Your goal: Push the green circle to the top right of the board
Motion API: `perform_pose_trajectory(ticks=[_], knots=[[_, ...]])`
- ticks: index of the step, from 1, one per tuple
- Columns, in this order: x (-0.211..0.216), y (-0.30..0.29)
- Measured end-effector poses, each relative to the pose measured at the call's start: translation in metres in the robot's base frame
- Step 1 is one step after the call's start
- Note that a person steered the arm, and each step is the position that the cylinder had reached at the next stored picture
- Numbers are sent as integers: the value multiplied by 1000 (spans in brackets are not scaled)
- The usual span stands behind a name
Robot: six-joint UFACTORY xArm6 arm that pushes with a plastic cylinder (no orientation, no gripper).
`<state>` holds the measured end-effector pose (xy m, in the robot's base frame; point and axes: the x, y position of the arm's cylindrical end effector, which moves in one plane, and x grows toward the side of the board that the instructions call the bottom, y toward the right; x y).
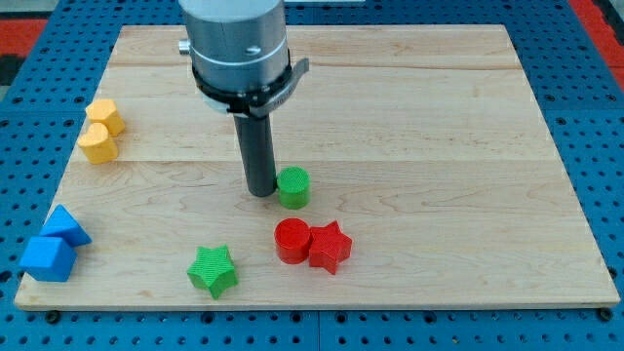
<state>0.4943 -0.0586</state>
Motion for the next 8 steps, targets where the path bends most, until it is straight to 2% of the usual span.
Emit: perform_pose_trajectory(ticks=[1,2,4,6,8], knots=[[9,20],[-14,50],[-49,155],[-45,221],[-20,241]])
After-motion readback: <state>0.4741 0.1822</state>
